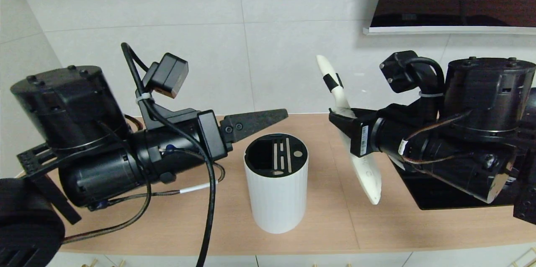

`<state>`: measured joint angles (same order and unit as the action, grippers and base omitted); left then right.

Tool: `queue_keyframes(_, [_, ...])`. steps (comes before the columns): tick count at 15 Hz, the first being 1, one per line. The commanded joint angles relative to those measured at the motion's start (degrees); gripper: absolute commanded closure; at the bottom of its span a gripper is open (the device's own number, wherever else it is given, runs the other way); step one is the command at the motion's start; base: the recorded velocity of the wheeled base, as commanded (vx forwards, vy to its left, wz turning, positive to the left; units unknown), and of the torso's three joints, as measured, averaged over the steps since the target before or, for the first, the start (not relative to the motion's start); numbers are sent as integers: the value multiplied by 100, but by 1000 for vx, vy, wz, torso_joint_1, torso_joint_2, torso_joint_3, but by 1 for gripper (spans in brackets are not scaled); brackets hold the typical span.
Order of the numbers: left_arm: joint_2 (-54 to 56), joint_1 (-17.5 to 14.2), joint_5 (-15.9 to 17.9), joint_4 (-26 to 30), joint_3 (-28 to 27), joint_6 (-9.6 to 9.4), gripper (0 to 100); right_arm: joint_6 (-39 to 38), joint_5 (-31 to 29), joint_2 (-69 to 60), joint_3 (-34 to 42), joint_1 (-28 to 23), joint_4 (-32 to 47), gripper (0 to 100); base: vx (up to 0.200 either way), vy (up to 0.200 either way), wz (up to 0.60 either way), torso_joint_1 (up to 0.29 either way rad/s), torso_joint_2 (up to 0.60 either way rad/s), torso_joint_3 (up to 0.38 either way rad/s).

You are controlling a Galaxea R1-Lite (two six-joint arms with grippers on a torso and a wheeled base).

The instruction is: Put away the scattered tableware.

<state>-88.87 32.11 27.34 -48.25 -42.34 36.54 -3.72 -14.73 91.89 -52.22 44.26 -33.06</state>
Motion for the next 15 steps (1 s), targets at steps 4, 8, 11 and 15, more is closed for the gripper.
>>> queue_keyframes(4, [-596, 217, -370, -264, 33, 73, 0, -50, -74, 180, 178, 592, 1, 100, 0, 0, 0, 0, 0, 0])
queue_keyframes(8, [-1071, 349, -493, -1450, 226, 275, 0, -41, -285, 206, 292, 1040, -51, 100, 0, 0, 0, 0, 0, 0])
queue_keyframes(11, [-1238, 366, -590, -1573, 226, 284, 0, -41, -285, 197, 318, 1137, -51, 100, 0, 0, 0, 0, 0, 0])
queue_keyframes(15, [-1229, 366, -660, -1591, 191, 284, 0, -50, -303, 206, 397, 1366, -69, 100, 0, 0, 0, 0, 0, 0])
